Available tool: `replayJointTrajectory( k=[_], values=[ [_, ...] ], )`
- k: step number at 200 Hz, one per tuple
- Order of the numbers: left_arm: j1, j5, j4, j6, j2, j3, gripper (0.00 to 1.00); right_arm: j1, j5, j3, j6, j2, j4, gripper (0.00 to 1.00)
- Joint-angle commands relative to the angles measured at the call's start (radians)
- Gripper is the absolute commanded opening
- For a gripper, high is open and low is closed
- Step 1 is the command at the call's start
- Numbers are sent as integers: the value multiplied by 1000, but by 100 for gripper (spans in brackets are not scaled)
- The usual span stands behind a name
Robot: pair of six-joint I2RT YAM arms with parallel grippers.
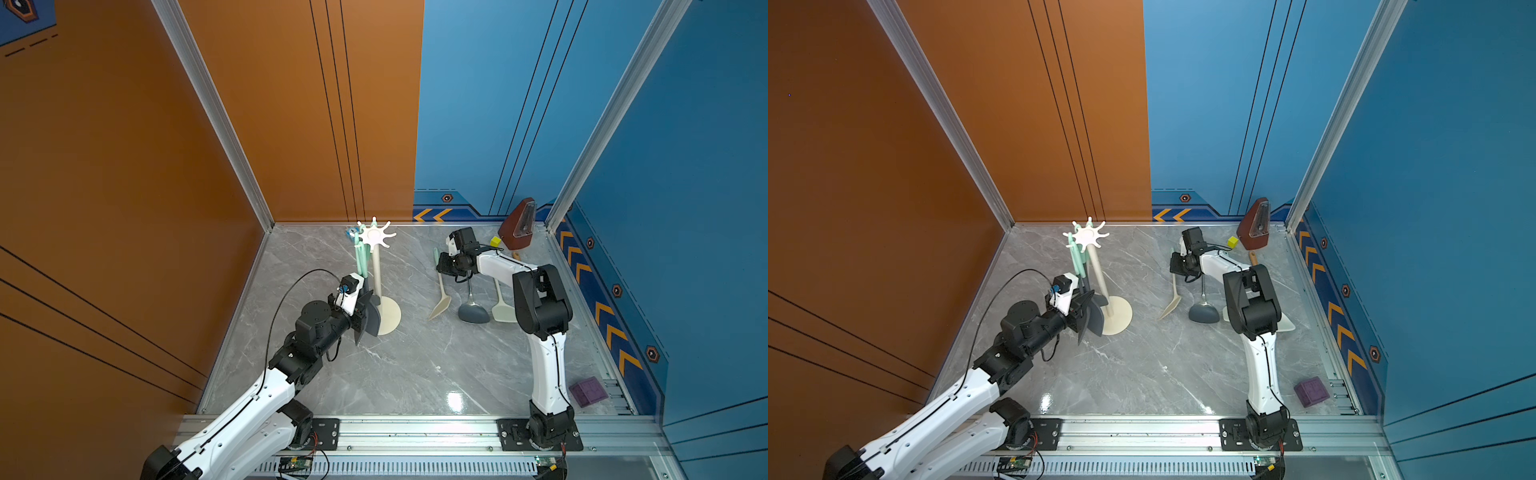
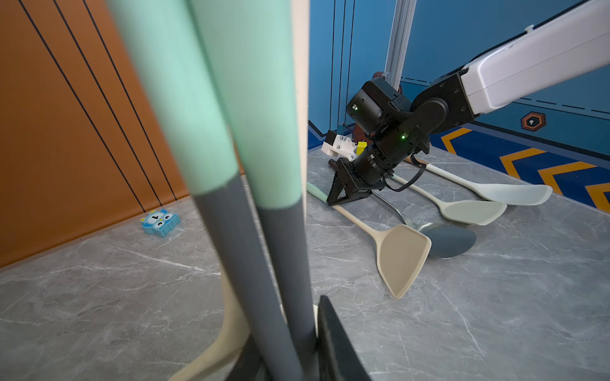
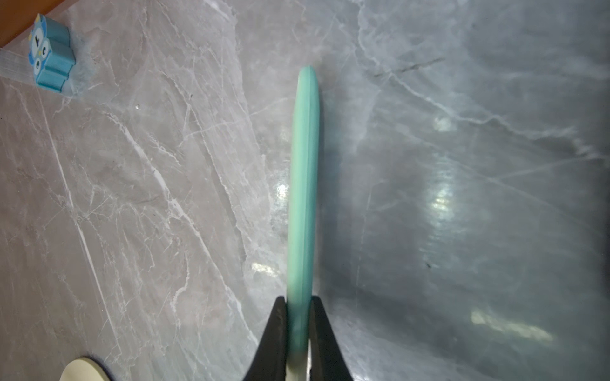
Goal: Take the spatula off the kitchen utensil rack
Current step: Place the spatula at the center of the board.
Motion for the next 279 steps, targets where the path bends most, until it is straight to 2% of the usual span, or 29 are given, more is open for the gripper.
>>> replayJointTrajectory(
  k=[1,22,51,80,110,147,185,202,231,238,254,279],
  values=[
    [-1,-26,-24,14,-7,-13,24,-12,72,-16,-13,31,-70,8],
    [-2,-25,-24,14,-5,-12,24,-14,94,-26,4,27,-71,12],
    [-2,-25,-23,15,-3,-11,24,-14,101,-33,22,30,-73,27],
    [-1,-26,-23,14,-4,-12,24,-13,118,-50,29,14,-75,30],
    [-2,-25,-24,15,0,-12,24,3,141,-48,16,10,-96,27],
    [-2,-21,-23,11,1,-10,24,46,197,-13,0,23,-161,27],
    [-2,-19,-24,11,-1,-9,24,78,253,29,34,60,-197,5],
    [0,-18,-24,13,-3,-9,24,79,253,33,74,66,-184,0],
    [-2,-22,-24,16,-5,-11,24,81,259,24,121,56,-146,0],
    [-1,-21,-23,16,-6,-10,24,82,259,29,116,56,-148,5],
    [-2,-22,-23,17,-9,-12,24,83,260,24,113,45,-150,23],
    [-2,-22,-24,19,-6,-12,24,91,281,-18,96,-28,-122,39]
  ],
)
